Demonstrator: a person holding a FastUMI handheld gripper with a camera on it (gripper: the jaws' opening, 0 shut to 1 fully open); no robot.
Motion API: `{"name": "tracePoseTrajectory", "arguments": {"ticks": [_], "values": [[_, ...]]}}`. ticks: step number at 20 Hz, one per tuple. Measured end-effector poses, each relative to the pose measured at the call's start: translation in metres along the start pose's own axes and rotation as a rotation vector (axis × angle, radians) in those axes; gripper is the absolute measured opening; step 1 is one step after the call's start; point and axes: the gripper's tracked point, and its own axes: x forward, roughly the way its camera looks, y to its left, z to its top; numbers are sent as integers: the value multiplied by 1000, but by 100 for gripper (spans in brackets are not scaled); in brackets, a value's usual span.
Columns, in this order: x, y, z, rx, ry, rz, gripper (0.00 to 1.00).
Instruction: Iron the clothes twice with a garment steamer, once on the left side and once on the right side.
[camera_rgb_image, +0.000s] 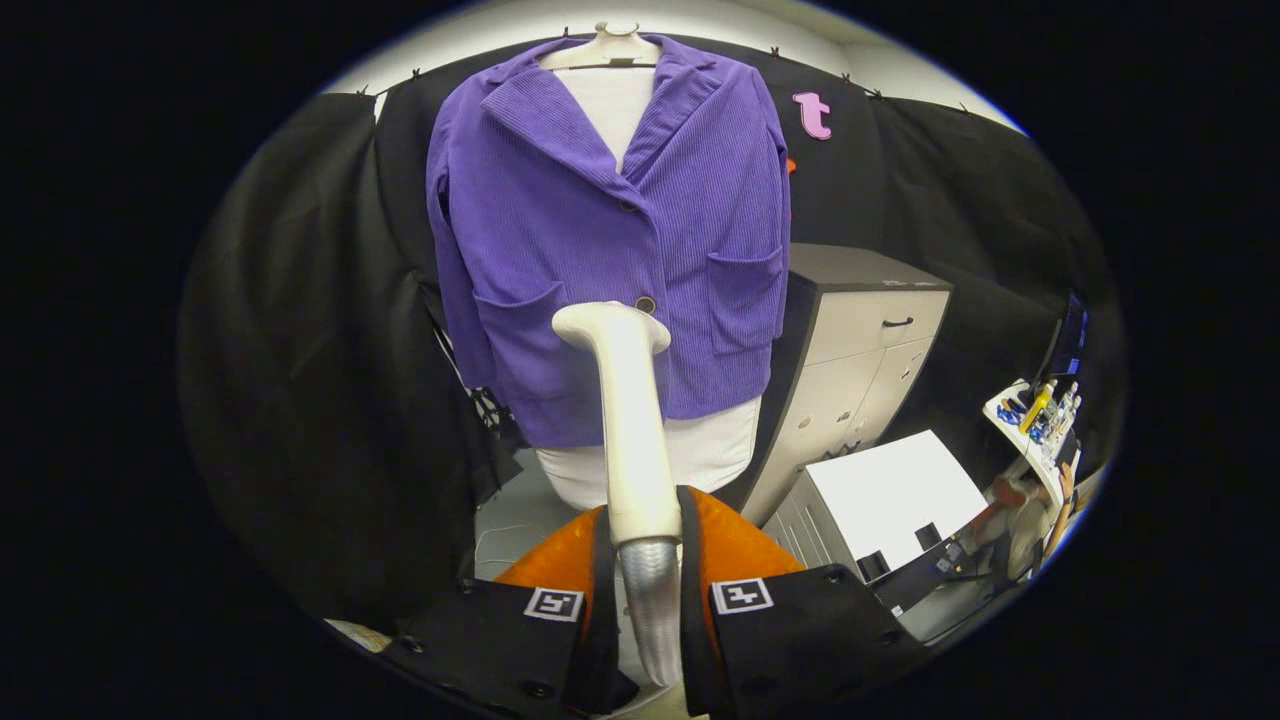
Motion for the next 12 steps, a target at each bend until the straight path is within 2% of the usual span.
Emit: {"name": "tracePoseTrajectory", "arguments": {"ticks": [7, 12], "values": [[3, -2, -9, 27, 23, 14, 33], [-15, -15, 15, 55, -19, 25, 34]]}}
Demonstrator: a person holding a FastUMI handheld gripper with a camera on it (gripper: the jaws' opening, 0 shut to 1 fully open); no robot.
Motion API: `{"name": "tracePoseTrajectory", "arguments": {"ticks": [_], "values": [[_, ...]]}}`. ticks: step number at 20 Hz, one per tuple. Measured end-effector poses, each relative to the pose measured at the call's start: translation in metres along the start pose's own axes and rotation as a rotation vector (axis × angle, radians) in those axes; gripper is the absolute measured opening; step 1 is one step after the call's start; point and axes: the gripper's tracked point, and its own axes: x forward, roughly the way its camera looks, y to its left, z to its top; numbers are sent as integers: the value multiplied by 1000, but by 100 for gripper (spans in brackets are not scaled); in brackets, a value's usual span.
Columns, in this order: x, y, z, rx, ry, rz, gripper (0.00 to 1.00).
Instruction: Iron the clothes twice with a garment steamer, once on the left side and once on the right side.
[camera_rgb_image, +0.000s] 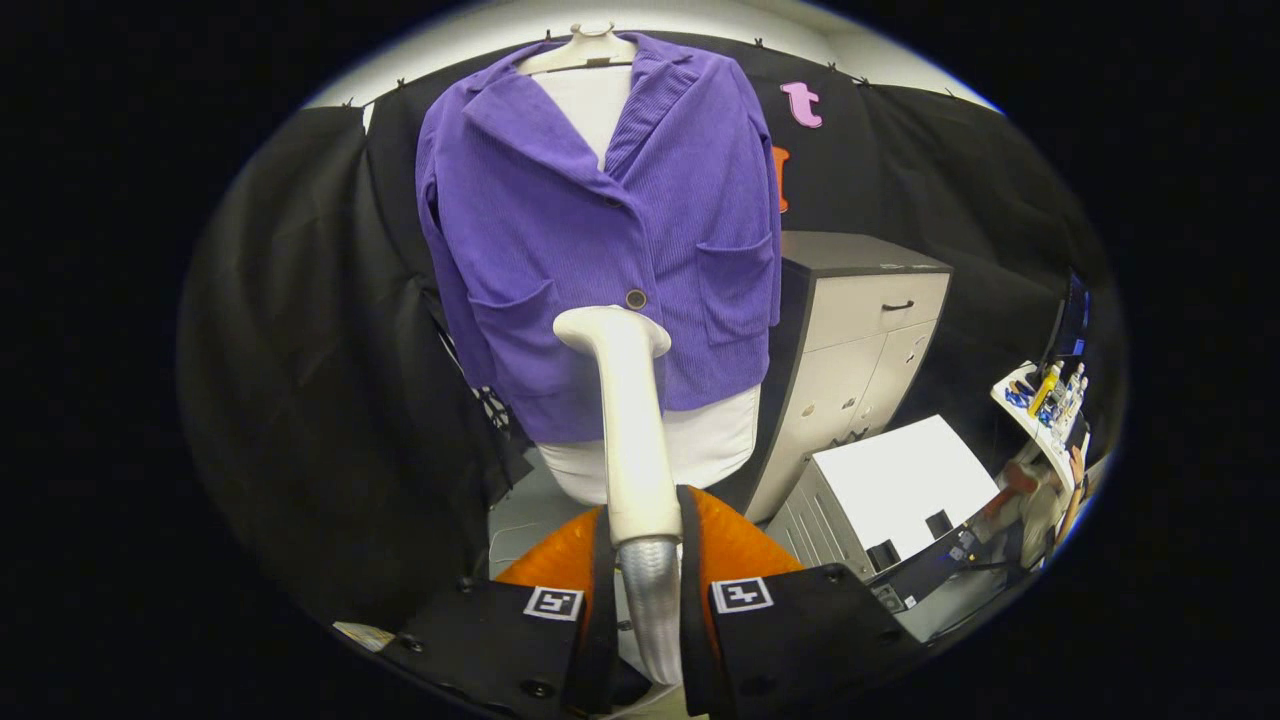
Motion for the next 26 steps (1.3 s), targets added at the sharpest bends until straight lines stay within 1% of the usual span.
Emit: {"name": "tracePoseTrajectory", "arguments": {"ticks": [6, 9, 12, 19, 26], "values": [[-25, -28, 45, 41, -83, 10, 33], [-37, -51, 71, 64, -128, 9, 34], [-45, -83, 93, 84, -165, -11, 33], [-48, -174, 141, 124, -241, -59, 33], [-38, -247, 185, 152, -293, -25, 33]]}}
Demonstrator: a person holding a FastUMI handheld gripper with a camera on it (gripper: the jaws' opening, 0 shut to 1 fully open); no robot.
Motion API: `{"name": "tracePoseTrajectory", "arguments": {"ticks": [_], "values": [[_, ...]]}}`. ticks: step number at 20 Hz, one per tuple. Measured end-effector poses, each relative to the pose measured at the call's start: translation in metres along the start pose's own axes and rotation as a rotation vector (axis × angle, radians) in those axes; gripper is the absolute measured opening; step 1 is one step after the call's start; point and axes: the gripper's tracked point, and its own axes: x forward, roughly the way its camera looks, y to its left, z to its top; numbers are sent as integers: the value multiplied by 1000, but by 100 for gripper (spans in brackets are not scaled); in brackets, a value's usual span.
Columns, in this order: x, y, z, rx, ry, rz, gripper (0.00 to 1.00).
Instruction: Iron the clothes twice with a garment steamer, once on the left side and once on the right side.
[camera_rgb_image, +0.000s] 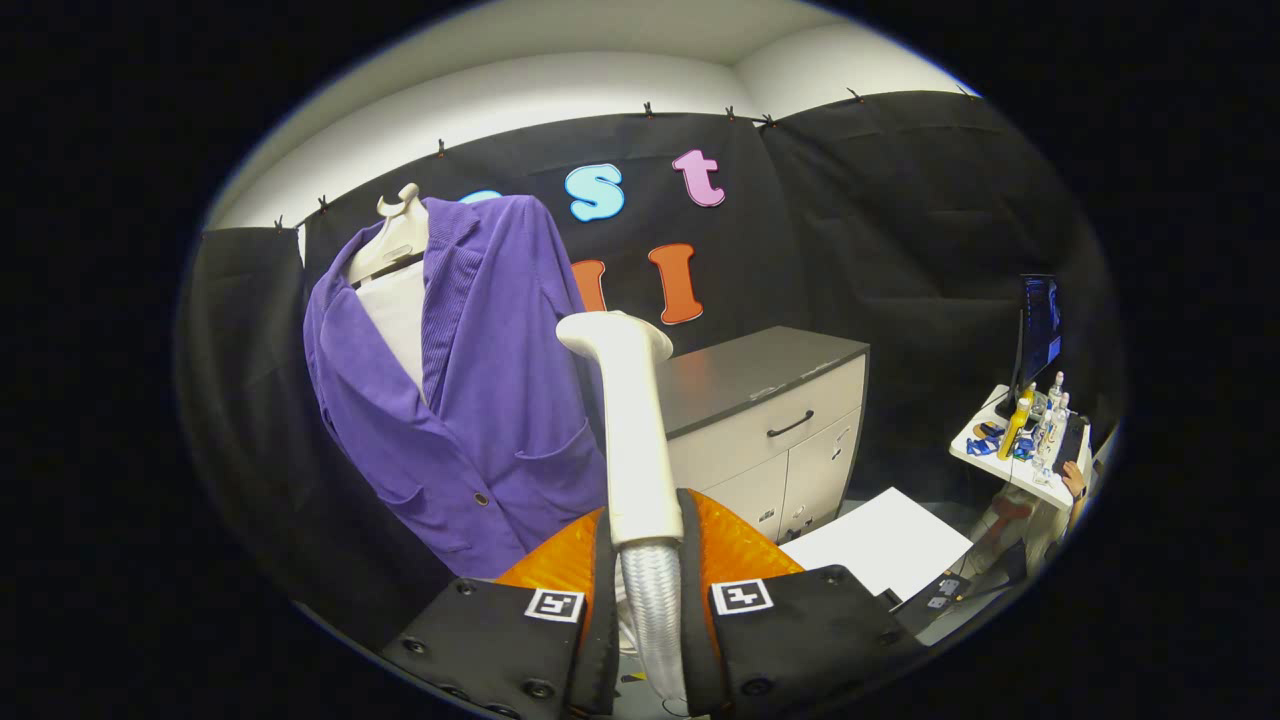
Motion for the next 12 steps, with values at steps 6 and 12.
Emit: {"name": "tracePoseTrajectory", "arguments": {"ticks": [6, 12], "values": [[13, -52, 40, 15, -47, 7, 33], [20, -83, 86, 17, -119, 1, 33]]}}
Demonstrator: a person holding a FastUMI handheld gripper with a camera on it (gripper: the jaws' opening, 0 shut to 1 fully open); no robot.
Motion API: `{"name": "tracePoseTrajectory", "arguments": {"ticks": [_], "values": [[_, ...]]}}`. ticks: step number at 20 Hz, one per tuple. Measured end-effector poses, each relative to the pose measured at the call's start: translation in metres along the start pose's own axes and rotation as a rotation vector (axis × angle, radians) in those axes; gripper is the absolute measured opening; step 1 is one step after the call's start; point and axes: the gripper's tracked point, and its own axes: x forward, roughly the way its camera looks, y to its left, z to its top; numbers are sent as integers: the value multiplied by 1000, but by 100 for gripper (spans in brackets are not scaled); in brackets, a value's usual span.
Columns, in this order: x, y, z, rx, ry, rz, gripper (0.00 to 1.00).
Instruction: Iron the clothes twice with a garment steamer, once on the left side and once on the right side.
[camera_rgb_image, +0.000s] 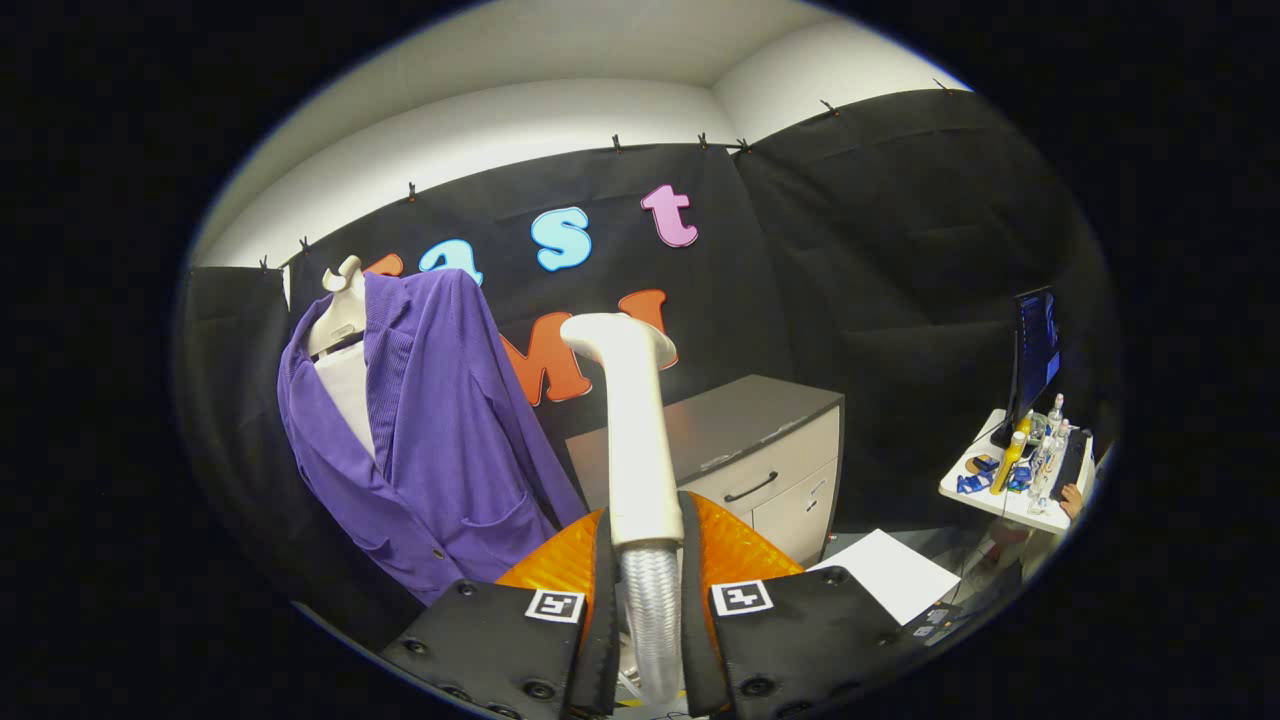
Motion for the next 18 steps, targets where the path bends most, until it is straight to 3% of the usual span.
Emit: {"name": "tracePoseTrajectory", "arguments": {"ticks": [6, 18], "values": [[5, 14, 30, -8, -57, 48, 33], [3, 19, 25, 19, -60, 54, 33]]}}
